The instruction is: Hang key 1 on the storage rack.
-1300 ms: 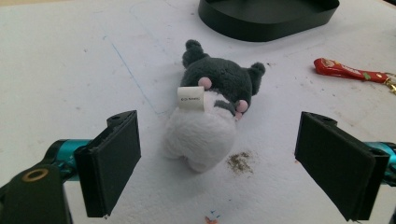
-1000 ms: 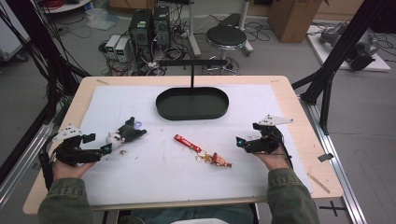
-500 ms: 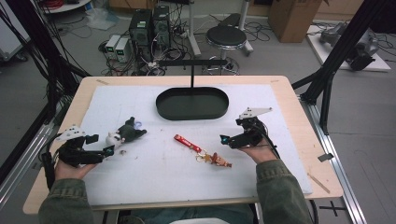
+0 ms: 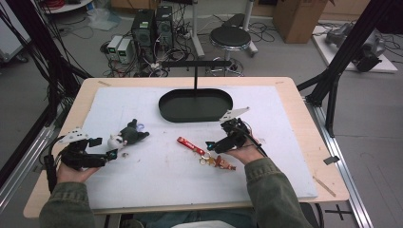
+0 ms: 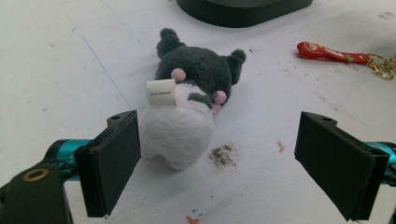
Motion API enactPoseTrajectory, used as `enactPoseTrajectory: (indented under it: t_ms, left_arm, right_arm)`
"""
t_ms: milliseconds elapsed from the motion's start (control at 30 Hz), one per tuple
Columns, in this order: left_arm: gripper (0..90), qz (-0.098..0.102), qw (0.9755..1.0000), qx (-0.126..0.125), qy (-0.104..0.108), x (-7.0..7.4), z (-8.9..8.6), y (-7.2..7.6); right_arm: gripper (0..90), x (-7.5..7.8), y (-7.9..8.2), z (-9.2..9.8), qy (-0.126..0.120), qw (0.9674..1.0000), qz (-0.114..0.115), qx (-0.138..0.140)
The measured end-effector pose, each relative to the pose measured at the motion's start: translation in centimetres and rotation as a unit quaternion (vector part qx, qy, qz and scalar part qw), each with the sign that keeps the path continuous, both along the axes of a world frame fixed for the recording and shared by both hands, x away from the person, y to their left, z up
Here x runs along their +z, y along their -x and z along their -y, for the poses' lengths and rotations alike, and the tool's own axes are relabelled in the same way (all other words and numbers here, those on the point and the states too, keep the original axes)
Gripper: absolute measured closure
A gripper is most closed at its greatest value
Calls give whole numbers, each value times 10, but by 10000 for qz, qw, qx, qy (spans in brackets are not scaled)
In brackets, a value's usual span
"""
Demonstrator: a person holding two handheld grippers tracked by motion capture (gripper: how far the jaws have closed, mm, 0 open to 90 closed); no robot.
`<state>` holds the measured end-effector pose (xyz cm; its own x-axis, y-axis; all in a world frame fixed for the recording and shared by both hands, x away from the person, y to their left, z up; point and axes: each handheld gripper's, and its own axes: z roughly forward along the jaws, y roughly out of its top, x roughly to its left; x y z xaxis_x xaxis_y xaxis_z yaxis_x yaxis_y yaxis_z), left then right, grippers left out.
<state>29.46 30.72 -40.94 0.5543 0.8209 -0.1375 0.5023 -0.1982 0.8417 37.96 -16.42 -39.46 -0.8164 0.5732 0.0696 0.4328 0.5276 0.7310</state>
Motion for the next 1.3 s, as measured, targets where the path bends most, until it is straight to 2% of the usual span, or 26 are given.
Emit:
enactPoseTrajectory:
  t_ms: [133,300,333,400,533,600,667,700,733,800,1000,1033,1067,1100,1133,1300]
  left_arm:
    - [147,-12,10000,2,2,0,-1,0]
    - [147,-53,10000,-17,0,-1,-1,-2]
    - [147,-67,10000,-10,-15,-2,-1,-2]
    - [147,-74,10000,-24,-21,-2,-1,-2]
    - [147,-116,9999,-61,-83,-2,1,-3]
    - [147,-122,9999,-55,-75,-3,2,-3]
    - [147,-107,9999,-63,-64,-3,2,-2]
    - [147,-107,9999,-63,-64,-3,2,-2]
    - [147,-77,9999,-51,-67,-3,2,-2]
    - [147,-53,10000,-36,-66,-2,2,-2]
    - [147,-59,9999,-45,-70,-2,1,-2]
    - [147,-65,9999,-48,-72,-3,1,-2]
    - [147,-80,9999,-41,-74,-3,1,-2]
    - [147,-77,9999,-38,-84,-3,1,-2]
    - [147,-67,9999,-35,-79,-3,1,-2]
    - [147,-53,10000,-13,-75,-2,0,-2]
  right_arm:
    - [5,-2,-1,-12,43,9999,-72,77]
    - [5,-7,-3,-32,292,9992,-150,247]
    - [5,-9,-3,-41,406,9985,-151,337]
    - [5,-9,-2,-45,459,9982,-152,364]
    - [43,-15,-3,-65,686,9955,-342,557]
    - [44,-17,-3,-69,709,9952,-343,584]
    - [118,-21,-6,-78,791,9942,-384,619]
    - [118,-21,-6,-78,791,9942,-384,619]
    - [151,-22,-7,-80,780,9939,-468,630]
    - [197,-24,-11,-87,885,9931,-429,635]
    - [256,-26,-17,-97,1016,9924,-428,537]
    - [285,-26,-20,-100,995,9924,-497,518]
    - [285,-26,-20,-100,995,9924,-497,518]
    - [337,-27,-21,-105,991,9925,-486,531]
    - [337,-27,-21,-105,991,9925,-486,531]
    - [460,-29,-21,-111,1098,9925,-358,408]
